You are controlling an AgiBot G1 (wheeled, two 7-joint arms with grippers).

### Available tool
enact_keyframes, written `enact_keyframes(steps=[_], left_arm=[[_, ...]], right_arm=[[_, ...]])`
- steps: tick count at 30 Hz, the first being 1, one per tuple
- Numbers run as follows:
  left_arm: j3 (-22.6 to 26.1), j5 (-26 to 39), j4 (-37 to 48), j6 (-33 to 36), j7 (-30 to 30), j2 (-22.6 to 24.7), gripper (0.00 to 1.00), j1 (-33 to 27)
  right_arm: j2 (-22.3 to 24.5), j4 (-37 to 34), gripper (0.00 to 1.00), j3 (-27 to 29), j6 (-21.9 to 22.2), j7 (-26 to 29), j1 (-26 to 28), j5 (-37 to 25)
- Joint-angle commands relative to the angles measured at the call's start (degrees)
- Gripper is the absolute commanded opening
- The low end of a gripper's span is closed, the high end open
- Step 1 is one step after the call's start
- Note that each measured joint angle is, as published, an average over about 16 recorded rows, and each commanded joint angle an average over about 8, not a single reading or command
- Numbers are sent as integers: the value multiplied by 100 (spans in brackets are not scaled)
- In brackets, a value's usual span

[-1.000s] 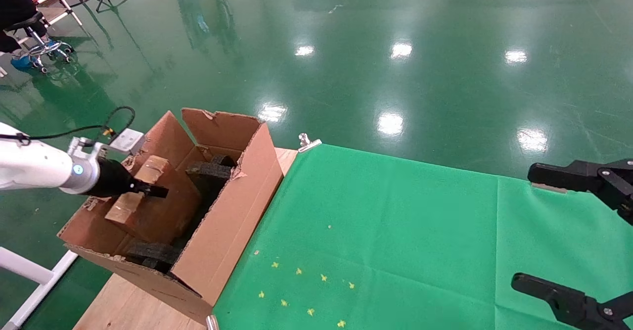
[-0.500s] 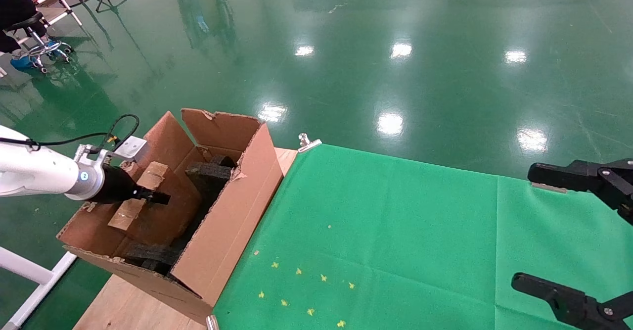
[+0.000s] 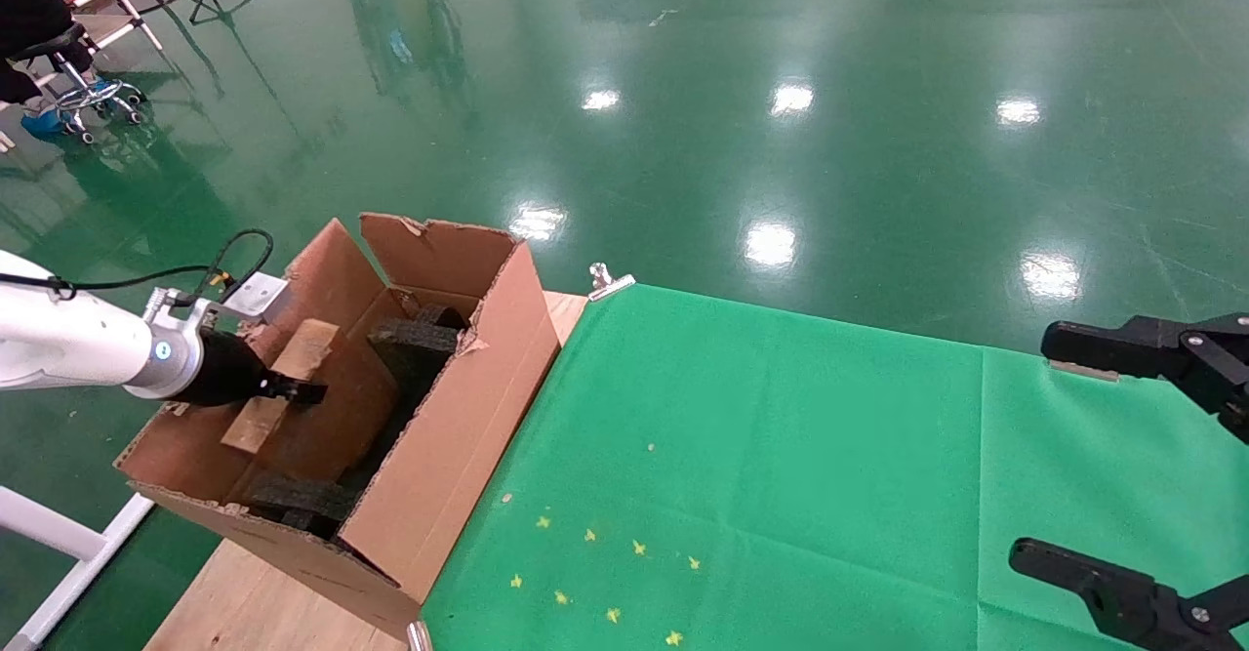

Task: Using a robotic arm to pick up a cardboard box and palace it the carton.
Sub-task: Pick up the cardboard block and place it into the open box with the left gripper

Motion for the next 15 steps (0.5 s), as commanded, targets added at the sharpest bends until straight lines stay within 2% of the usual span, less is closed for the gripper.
enact_keyframes(steps=[1, 8, 15], left_arm=[[0, 1, -4, 12, -3, -5, 100, 2], [-27, -38, -83, 87, 4, -43, 100, -94], [-354, -511, -540, 565, -56, -422, 100, -678]], right_arm=[[0, 0, 100, 0, 0, 0, 0, 0], [0, 0, 100, 0, 0, 0, 0, 0], [0, 0, 100, 0, 0, 0, 0, 0]])
